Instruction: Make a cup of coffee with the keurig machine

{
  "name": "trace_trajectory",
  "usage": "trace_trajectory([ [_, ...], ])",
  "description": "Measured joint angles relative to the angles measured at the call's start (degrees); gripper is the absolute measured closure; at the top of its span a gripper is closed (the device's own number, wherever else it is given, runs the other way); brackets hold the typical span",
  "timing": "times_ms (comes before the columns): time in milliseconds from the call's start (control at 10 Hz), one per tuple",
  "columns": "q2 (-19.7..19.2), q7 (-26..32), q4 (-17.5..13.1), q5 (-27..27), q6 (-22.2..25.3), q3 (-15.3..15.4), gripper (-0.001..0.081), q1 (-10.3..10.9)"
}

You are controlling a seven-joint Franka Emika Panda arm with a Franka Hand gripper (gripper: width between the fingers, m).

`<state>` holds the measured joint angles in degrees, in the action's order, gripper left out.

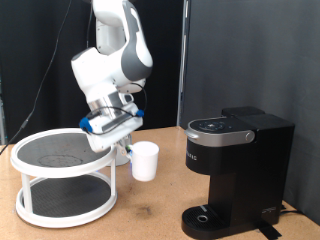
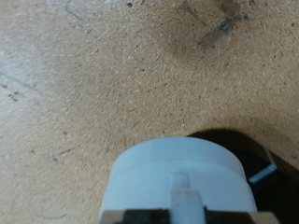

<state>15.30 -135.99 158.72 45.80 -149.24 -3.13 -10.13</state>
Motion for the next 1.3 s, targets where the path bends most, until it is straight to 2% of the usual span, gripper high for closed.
trace_trajectory([
  [200, -4.73, 3.5, -1.03, 3.74, -2.55, 0.41, 0.0802, 1.78],
  [500, -9.84, 9.06, -2.49, 8.4, -4.63, 1.07, 0.0802, 2.97],
  [900, -13.33, 17.61, -3.76, 19.01, -7.42, 3.07, 0.0802, 3.97],
  [1100, -15.07, 23.07, -4.62, 25.8, -8.28, 4.68, 0.0802, 4.67],
  [1300, -17.0, 25.99, -5.73, 30.97, -9.99, 6.74, 0.0802, 5.57],
])
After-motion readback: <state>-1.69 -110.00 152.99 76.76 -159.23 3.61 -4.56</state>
